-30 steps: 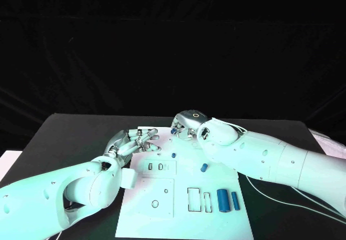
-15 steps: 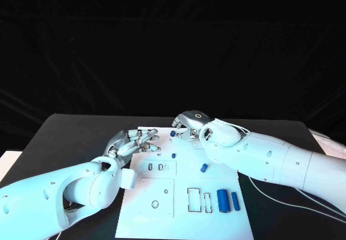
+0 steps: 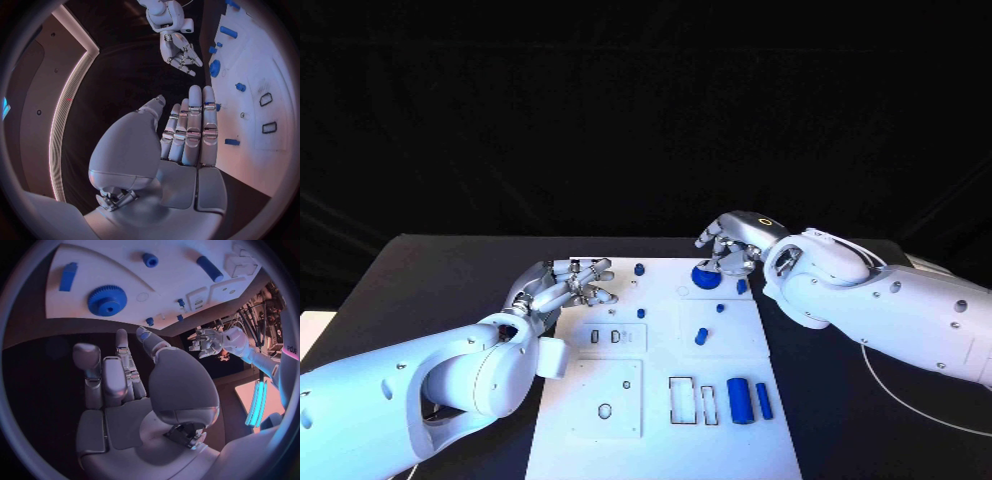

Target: Assemble the parts on the task board

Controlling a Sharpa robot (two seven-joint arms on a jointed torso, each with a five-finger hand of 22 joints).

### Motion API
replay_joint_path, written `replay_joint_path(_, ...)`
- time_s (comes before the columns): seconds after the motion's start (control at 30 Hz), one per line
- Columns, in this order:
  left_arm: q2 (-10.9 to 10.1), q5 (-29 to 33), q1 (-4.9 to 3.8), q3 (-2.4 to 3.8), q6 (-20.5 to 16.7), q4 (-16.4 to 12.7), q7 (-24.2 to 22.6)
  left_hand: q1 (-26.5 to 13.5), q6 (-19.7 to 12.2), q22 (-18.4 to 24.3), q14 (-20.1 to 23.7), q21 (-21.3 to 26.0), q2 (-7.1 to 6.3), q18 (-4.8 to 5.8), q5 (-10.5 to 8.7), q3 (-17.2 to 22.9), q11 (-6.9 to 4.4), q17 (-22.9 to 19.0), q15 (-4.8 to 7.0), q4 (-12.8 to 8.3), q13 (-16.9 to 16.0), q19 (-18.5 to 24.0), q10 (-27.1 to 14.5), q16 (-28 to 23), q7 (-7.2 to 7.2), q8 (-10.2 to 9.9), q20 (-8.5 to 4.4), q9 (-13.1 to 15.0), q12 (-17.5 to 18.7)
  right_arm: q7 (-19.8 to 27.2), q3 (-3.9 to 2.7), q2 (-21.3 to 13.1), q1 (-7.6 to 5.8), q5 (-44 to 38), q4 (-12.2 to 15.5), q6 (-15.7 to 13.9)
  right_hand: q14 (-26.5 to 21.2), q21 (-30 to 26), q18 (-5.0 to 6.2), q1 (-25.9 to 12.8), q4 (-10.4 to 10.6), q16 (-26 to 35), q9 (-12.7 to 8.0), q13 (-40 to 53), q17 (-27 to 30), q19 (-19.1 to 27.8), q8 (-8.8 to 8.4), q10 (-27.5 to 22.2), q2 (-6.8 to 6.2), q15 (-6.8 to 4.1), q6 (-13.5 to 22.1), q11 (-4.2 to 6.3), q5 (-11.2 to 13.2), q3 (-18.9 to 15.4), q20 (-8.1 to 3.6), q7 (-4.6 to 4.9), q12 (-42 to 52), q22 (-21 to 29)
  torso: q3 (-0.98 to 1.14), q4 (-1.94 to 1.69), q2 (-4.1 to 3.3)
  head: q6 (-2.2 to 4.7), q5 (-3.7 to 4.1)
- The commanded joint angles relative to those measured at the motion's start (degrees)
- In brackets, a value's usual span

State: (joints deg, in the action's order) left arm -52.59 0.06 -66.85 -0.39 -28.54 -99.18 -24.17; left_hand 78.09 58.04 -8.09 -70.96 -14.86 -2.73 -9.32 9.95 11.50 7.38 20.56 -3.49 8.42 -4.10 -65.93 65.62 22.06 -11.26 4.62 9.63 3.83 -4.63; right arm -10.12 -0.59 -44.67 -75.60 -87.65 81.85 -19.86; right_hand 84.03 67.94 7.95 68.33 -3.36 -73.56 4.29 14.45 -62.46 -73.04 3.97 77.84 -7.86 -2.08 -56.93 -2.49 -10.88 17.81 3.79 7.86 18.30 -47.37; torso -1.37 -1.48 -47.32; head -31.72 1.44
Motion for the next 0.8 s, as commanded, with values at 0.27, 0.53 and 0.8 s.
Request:
replay_joint_path(0.27,-0.03,-0.04,-0.06,0.04,1.35,-0.33,-0.28,0.54,0.18,-0.09,0.56,-0.02,-0.06,-0.9,-0.01,-0.03,0.21,0.11,-0.1,-0.43,-0.03,-0.13,-0.09,0.44,-0.23,-0.23,-0.09,0.08,0.28,-2.72,-0.02,-0.93,-0.21,6.26,-2.49,9.63,3.15,3.46,-0.96,2.4,3.39,-6.73,0.11,23.54,-9.3,-0.36,0.06,-6.47,1.09,0.23,1.29,-0.02,-1.48,-6.83,0.47,-0.08,19.26,-4.39,0.07,0.19,0.08,-0.23,0.17)
replay_joint_path(0.53,0.02,-0.04,-0.06,0.04,1.42,-0.32,-0.26,0.54,0.18,-0.09,0.56,-0.02,-0.06,-0.9,-0.01,-0.03,0.21,0.11,-0.1,-0.43,-0.03,-0.13,-0.09,0.44,-0.23,-0.23,-0.09,0.08,0.28,-2.52,0.04,1.07,0.03,4.48,-4.82,10.65,3.18,3.66,-0.83,3.0,4.02,-7.23,0.18,26.88,-10.03,-0.25,0.13,-7.06,1.68,0.33,1.3,-0.18,-1.77,-7.38,0.45,0.04,21.63,-4.54,0.07,0.11,-0.01,-0.34,0.09)
replay_joint_path(0.8,0.06,-0.04,-0.06,0.04,1.48,-0.25,-0.2,0.54,0.18,-0.09,0.56,-0.02,-0.06,-0.9,-0.01,-0.03,0.21,0.11,-0.1,-0.43,-0.03,-0.13,-0.09,0.44,-0.23,-0.23,-0.09,0.08,0.28,-2.36,0.09,2.62,0.15,3.04,-5.8,10.3,3.27,4.02,-0.91,3.41,4.29,-7.7,0.29,30.29,-10.79,-0.44,0.35,-6.36,2.11,0.3,0.86,-0.12,-2.06,-7.52,0.45,-0.03,24.65,-5.09,0.02,0.19,0.0,-0.47,0.01)
